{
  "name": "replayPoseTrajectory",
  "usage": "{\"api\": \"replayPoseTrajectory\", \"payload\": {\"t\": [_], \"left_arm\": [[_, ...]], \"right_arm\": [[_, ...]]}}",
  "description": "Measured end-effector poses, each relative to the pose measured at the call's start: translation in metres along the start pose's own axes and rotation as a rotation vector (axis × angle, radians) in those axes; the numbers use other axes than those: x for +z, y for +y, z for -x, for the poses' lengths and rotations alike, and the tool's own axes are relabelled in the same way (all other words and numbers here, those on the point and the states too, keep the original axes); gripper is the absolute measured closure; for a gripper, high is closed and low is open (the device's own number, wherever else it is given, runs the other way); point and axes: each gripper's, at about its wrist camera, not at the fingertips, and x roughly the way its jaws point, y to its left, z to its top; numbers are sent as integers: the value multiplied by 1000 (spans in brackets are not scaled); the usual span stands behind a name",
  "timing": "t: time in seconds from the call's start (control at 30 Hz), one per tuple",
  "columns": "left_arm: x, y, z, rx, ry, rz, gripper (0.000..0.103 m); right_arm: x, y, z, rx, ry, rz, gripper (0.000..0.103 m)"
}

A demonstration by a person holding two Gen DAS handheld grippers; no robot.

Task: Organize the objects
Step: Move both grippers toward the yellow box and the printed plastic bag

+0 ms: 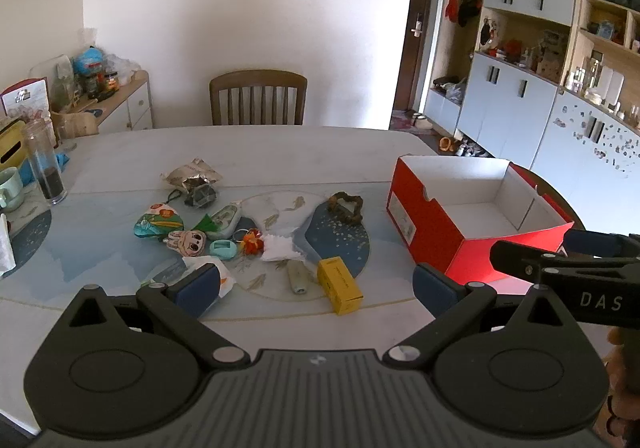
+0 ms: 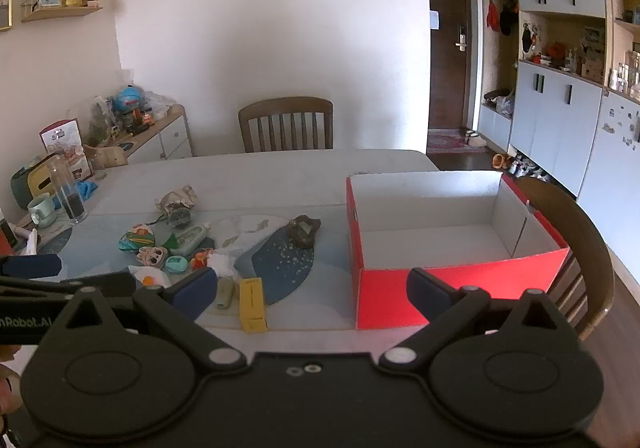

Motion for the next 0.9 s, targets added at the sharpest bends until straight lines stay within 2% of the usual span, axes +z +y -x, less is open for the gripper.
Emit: {"api": "replayPoseTrajectory", "payload": {"t": [0.53, 0.63, 0.9], "left_arm": [[2, 0, 1, 39, -18, 45, 0], [2, 7, -4, 49, -9, 45, 0], [7, 40, -33, 45, 22, 18, 0]], "right_arm": [[10, -4, -7, 72, -10, 30, 4], [12, 3, -15, 90, 11, 35, 5], [17, 35, -55, 113, 91, 83, 15]]}}
